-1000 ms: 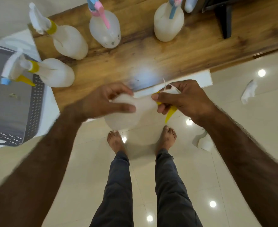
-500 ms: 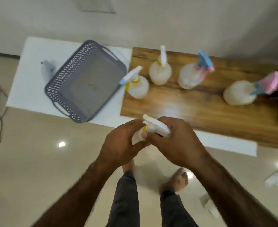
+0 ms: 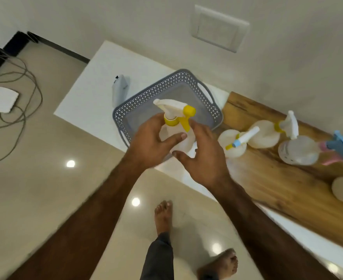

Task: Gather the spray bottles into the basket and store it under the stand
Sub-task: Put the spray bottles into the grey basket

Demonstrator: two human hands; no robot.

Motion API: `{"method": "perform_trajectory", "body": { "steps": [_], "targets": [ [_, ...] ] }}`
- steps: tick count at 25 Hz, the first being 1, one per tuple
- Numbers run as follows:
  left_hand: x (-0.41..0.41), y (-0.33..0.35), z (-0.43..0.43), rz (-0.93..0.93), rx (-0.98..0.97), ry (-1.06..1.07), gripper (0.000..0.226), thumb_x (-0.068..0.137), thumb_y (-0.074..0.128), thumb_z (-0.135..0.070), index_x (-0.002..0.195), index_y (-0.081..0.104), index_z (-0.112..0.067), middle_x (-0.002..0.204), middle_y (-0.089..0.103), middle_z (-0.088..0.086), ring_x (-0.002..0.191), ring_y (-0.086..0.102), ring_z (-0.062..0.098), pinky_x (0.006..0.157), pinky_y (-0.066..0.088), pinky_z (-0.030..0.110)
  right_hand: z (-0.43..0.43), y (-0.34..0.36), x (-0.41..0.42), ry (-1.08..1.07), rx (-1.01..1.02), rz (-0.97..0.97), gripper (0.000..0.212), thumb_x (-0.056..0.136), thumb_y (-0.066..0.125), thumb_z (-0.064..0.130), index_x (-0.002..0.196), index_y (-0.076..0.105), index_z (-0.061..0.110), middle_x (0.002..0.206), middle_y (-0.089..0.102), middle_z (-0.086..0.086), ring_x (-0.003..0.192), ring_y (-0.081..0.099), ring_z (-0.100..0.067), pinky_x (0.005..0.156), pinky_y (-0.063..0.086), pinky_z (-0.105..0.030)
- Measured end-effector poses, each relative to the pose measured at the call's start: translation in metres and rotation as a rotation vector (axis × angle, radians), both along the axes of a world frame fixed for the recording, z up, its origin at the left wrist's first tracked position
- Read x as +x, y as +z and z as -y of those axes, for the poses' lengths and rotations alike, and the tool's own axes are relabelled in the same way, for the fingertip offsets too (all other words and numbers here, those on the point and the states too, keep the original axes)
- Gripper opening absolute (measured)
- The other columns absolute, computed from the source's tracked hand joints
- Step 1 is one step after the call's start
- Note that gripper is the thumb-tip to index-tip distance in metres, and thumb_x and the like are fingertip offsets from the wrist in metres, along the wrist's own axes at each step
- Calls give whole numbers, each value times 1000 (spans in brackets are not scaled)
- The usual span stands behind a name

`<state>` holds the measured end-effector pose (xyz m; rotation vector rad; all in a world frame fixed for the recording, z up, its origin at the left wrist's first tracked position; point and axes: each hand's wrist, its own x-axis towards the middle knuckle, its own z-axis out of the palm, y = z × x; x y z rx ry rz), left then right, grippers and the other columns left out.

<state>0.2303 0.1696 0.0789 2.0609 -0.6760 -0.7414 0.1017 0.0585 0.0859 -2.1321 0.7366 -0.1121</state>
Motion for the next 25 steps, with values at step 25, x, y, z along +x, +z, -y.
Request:
{"method": "perform_trajectory", "body": {
  "steps": [25],
  "targets": [
    [117,-133,121,178,-202,56,66,82,75,-16,144,56,-10,141,60,1,131,62,13,111,53,45,29,-119,126,-540,18,13,69,92,64,29,153,35,14,158,38,-10,142,43,-27,108,45,-41]
  ]
}}
